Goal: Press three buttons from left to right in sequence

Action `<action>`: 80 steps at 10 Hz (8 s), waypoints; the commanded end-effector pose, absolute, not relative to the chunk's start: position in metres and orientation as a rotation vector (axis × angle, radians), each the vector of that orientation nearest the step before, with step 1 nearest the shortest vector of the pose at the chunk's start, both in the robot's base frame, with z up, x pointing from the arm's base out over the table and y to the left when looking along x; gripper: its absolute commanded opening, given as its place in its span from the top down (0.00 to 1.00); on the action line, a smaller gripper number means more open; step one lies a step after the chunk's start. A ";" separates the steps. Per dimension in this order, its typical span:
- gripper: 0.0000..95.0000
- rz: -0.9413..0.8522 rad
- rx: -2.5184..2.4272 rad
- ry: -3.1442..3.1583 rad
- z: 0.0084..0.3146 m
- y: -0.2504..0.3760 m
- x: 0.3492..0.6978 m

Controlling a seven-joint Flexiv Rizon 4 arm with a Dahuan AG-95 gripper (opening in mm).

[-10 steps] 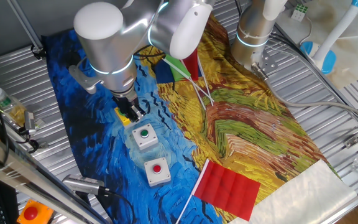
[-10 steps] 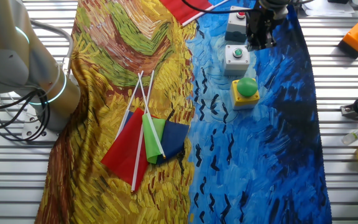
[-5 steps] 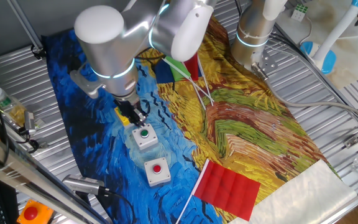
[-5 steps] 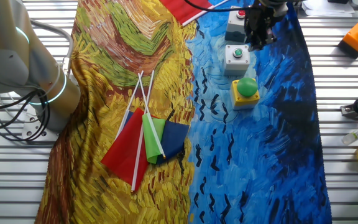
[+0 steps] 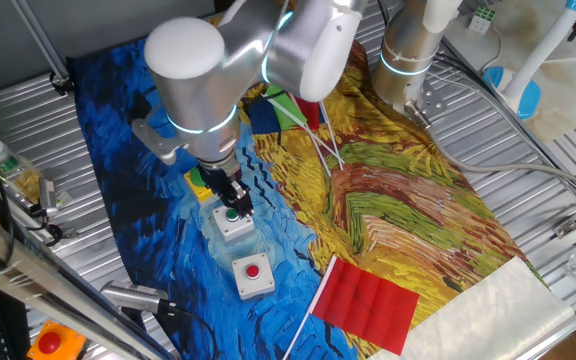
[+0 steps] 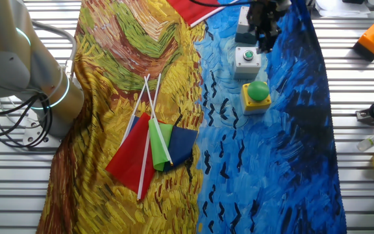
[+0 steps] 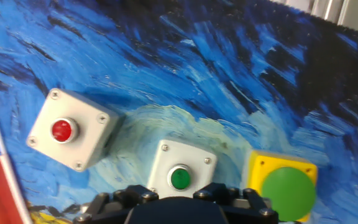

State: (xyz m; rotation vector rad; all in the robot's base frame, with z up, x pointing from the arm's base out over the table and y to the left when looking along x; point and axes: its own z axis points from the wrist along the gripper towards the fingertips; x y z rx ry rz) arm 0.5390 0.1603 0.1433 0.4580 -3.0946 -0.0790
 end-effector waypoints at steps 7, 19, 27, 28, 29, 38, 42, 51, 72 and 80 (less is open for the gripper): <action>0.40 -0.093 0.412 -3.109 0.129 0.179 0.536; 0.40 -0.114 0.415 -3.142 0.094 0.182 0.529; 0.40 -0.116 0.403 -3.147 0.084 0.184 0.528; 0.40 -0.119 0.405 -3.151 0.083 0.184 0.528; 0.40 -0.116 0.408 -3.151 0.084 0.184 0.528; 0.40 -0.139 0.385 -3.151 0.131 0.187 0.527; 0.40 -0.149 0.385 -3.149 0.140 0.185 0.526; 0.40 -0.167 0.340 -3.137 0.155 0.197 0.535; 0.40 -0.084 0.150 -3.193 0.108 0.253 0.555; 0.40 -0.084 0.146 -3.202 0.091 0.258 0.558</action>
